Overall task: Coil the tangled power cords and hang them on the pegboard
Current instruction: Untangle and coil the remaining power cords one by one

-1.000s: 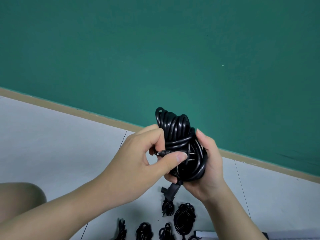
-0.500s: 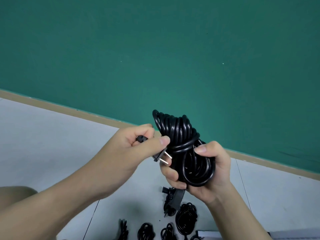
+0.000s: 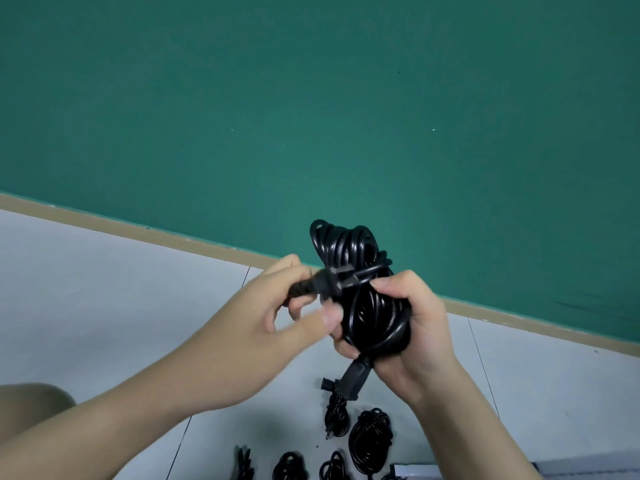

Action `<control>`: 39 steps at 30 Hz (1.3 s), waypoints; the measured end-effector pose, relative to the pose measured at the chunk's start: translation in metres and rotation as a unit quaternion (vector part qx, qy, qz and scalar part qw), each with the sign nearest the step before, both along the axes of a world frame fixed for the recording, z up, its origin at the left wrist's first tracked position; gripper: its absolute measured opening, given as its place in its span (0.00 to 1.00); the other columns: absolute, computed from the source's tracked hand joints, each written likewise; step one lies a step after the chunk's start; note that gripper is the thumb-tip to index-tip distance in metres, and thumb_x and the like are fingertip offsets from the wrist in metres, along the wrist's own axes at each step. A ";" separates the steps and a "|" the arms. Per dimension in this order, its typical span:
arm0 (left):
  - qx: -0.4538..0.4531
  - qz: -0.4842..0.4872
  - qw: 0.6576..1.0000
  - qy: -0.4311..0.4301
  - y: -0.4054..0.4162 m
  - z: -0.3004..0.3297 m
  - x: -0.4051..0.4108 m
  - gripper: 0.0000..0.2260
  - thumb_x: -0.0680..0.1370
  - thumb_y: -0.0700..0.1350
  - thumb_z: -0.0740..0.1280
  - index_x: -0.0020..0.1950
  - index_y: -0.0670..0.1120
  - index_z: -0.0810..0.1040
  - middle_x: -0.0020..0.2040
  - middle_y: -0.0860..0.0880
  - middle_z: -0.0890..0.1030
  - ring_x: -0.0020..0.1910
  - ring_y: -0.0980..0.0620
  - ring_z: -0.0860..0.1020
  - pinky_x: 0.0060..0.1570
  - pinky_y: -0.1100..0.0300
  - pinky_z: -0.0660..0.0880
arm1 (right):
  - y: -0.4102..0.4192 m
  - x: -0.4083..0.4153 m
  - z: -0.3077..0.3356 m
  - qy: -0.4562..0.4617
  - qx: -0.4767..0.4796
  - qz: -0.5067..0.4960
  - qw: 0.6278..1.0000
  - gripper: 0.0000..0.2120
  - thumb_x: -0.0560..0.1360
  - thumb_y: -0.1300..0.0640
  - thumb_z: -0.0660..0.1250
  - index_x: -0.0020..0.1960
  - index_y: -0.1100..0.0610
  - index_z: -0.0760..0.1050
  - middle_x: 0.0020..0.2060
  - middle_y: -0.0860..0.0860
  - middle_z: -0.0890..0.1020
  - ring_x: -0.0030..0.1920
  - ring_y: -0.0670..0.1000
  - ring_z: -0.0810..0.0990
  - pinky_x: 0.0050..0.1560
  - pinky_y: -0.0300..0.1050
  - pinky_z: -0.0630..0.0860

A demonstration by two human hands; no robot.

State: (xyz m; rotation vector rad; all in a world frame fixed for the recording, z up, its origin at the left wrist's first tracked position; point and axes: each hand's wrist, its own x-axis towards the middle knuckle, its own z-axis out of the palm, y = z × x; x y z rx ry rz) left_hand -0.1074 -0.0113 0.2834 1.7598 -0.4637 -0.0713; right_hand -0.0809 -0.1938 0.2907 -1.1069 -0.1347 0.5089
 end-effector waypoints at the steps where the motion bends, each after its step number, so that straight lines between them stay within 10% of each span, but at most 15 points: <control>1: 0.016 0.016 1.000 -0.004 -0.001 -0.002 -0.001 0.09 0.82 0.51 0.66 0.47 0.48 0.81 0.45 0.50 0.75 0.47 0.49 0.73 0.53 0.58 0.70 | 0.001 0.000 -0.001 -0.004 -0.018 -0.024 1.000 0.16 0.68 0.53 0.65 0.46 0.65 0.79 0.37 0.62 0.79 0.32 0.55 0.76 0.28 0.42 0.69; 7: 0.065 0.037 0.996 0.052 -0.014 0.005 0.011 0.21 0.83 0.47 0.59 0.34 0.64 0.78 0.42 0.66 0.74 0.42 0.67 0.72 0.48 0.64 0.65 | 0.003 0.002 -0.001 -0.012 -0.041 -0.065 0.997 0.18 0.70 0.54 0.61 0.51 0.66 0.76 0.40 0.64 0.77 0.33 0.57 0.75 0.29 0.44 0.67; 11: 0.076 -0.015 0.995 -0.055 -0.010 0.005 0.001 0.20 0.88 0.53 0.50 0.44 0.58 0.78 0.46 0.63 0.74 0.51 0.56 0.72 0.53 0.68 0.66 | 0.005 -0.001 0.001 -0.027 -0.036 -0.085 0.995 0.16 0.70 0.54 0.61 0.47 0.66 0.77 0.36 0.62 0.77 0.32 0.57 0.74 0.28 0.44 0.67; 24: 0.019 0.104 0.993 -0.048 -0.002 -0.009 0.017 0.12 0.69 0.63 0.73 0.40 0.56 0.83 0.40 0.54 0.76 0.42 0.54 0.73 0.47 0.58 0.69 | 0.014 -0.007 -0.007 -0.070 -0.132 -0.173 0.973 0.14 0.69 0.54 0.64 0.52 0.58 0.73 0.39 0.58 0.81 0.33 0.56 0.77 0.31 0.47 0.71; 31: 0.003 0.115 0.991 -0.062 -0.007 -0.010 0.011 0.16 0.68 0.61 0.73 0.33 0.50 0.77 0.34 0.57 0.72 0.37 0.58 0.70 0.40 0.70 0.66 | 0.022 -0.016 -0.004 -0.111 -0.154 -0.170 0.967 0.14 0.69 0.55 0.63 0.51 0.62 0.72 0.35 0.52 0.80 0.30 0.53 0.75 0.29 0.49 0.72; 39: -0.022 0.125 0.990 -0.054 -0.013 -0.012 0.003 0.20 0.71 0.60 0.72 0.36 0.45 0.70 0.37 0.48 0.74 0.40 0.48 0.74 0.43 0.52 0.72 | 0.024 -0.021 -0.008 -0.155 -0.164 -0.181 0.957 0.12 0.70 0.56 0.61 0.48 0.64 0.71 0.32 0.52 0.79 0.29 0.49 0.75 0.28 0.44 0.72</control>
